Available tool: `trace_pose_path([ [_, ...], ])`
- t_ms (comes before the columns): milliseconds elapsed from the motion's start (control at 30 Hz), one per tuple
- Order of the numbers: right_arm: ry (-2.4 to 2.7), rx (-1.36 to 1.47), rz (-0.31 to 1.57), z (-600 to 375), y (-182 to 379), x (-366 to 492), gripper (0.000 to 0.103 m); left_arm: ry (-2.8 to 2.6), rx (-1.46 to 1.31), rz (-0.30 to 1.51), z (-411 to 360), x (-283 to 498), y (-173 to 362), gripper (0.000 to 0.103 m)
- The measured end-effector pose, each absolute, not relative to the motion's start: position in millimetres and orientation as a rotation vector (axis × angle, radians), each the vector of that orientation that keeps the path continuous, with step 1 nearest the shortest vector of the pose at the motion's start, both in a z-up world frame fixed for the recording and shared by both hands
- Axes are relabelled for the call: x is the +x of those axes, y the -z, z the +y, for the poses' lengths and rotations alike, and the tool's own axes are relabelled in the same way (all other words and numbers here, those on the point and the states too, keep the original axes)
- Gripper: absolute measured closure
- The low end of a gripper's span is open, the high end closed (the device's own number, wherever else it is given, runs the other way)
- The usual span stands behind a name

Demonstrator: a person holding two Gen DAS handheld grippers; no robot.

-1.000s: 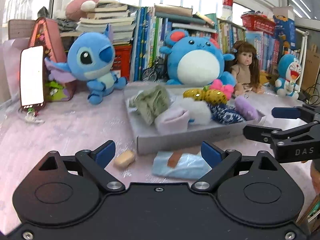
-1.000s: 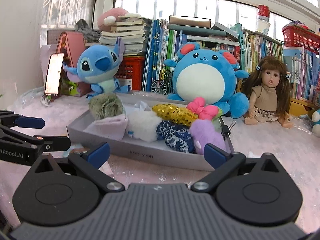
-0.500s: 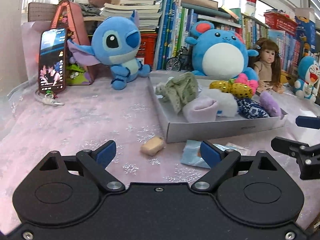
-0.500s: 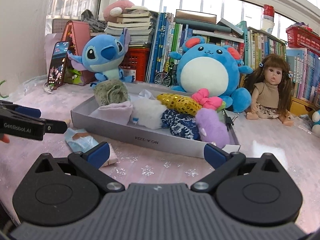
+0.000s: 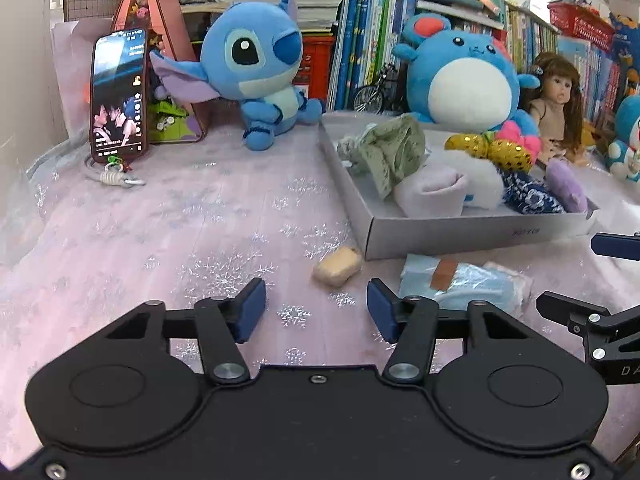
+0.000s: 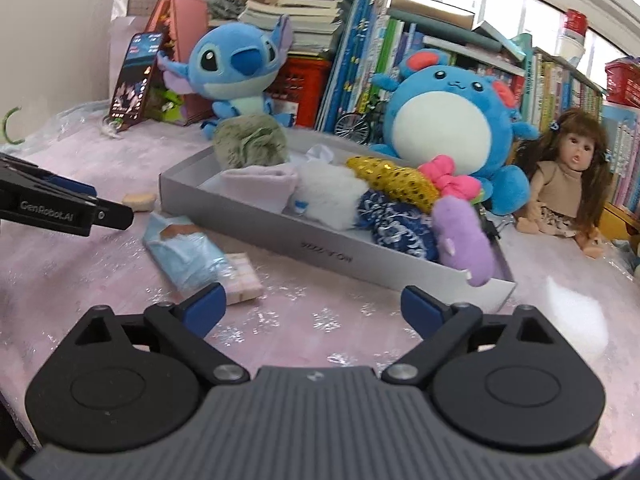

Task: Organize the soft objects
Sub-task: 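Move the left gripper to the beige sponge block while the right moves to the pink plaid box, then close the left gripper on the beige block while the right closes on the pink plaid box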

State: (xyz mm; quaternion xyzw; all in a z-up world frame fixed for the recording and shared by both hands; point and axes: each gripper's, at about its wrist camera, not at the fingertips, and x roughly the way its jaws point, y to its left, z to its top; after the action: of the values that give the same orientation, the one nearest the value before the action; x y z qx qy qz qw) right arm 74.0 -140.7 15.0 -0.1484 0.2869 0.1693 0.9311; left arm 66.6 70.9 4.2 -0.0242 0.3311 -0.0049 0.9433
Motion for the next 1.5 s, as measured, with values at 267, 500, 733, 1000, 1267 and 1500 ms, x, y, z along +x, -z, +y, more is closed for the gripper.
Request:
trace_pose_path([
  [267,-0.386,-0.319,0.605,-126.3,-11.8,76.4,0.017,0.009,-0.036,0.683,69.4,73.7,-2.4,0.053],
  [500,-0.407,-0.301,0.616,-118.7,-11.9,82.6,0.019,0.013,-0.077,0.687,70.7,82.4,-3.1,0.057],
  [733,-0.41,-0.28,0.634,-116.2,-9.4,88.7,0.023,0.014,-0.083,0.689,71.6,87.9,-2.5,0.06],
  [1000,-0.421,-0.259,0.65,-115.8,-7.5,90.8,0.027,0.023,-0.08,0.689,71.5,90.1,-1.5,0.069],
  [1267,-0.431,-0.241,0.659,-113.4,-6.5,93.2,0.034,0.045,-0.054,0.686,66.3,86.5,-1.6,0.078],
  [1500,-0.433,-0.237,0.665,-112.9,-5.6,94.2,0.041,0.069,-0.065,0.716,69.4,76.9,-5.2,0.078],
])
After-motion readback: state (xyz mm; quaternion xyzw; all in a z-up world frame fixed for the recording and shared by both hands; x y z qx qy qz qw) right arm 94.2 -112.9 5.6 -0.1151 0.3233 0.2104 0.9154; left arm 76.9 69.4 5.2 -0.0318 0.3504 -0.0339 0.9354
